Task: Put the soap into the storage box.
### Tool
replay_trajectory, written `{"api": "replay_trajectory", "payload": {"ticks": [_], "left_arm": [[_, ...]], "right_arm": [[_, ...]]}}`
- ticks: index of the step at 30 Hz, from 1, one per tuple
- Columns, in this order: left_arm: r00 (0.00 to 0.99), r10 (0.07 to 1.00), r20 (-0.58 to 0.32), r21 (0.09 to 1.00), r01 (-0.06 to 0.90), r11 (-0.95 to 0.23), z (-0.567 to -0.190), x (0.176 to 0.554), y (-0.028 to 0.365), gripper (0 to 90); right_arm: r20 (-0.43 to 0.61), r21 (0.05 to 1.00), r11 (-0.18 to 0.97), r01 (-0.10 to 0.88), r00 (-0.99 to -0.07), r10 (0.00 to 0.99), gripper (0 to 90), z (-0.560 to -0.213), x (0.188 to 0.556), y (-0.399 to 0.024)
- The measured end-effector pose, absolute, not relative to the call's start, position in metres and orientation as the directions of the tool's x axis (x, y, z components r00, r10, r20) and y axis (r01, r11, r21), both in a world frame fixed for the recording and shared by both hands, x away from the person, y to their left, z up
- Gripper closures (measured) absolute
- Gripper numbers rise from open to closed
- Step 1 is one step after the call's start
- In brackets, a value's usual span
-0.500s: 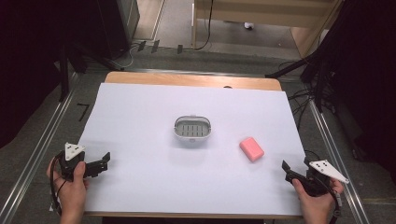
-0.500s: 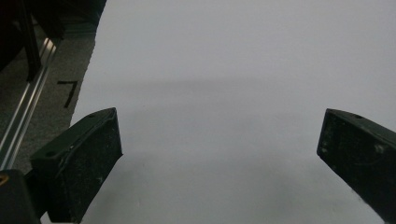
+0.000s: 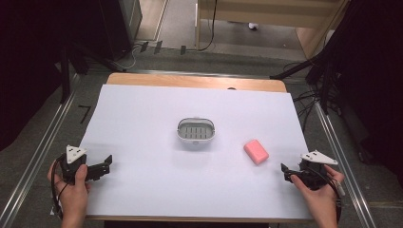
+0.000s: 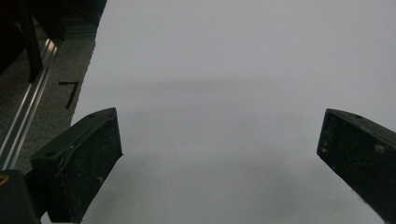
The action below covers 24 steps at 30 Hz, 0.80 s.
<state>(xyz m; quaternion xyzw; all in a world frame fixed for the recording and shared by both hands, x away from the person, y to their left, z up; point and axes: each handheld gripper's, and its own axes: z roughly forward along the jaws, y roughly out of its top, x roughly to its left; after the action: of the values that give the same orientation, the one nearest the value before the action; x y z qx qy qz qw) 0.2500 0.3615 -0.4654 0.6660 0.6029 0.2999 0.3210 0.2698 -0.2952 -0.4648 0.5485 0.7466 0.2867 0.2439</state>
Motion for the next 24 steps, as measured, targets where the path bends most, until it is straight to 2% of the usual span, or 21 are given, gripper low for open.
{"api": "replay_trajectory", "payload": {"ticks": [11,19,24], "left_arm": [[0.095,0.995,0.012,0.790,0.610,-0.068,-0.466,0.250,0.362,0.1],[0.094,0.995,0.012,0.789,0.611,-0.067,-0.465,0.250,0.362,0.1],[0.094,0.995,0.012,0.789,0.611,-0.067,-0.465,0.250,0.362,0.1]], "right_arm": [[-0.052,0.494,0.327,0.805,-0.348,0.936,17.0,-0.453,0.304,-0.277],[-0.059,0.383,0.380,0.842,-0.388,0.920,14.8,-0.445,0.321,-0.259],[-0.044,0.353,0.390,0.850,-0.401,0.915,14.4,-0.441,0.328,-0.248]]}}
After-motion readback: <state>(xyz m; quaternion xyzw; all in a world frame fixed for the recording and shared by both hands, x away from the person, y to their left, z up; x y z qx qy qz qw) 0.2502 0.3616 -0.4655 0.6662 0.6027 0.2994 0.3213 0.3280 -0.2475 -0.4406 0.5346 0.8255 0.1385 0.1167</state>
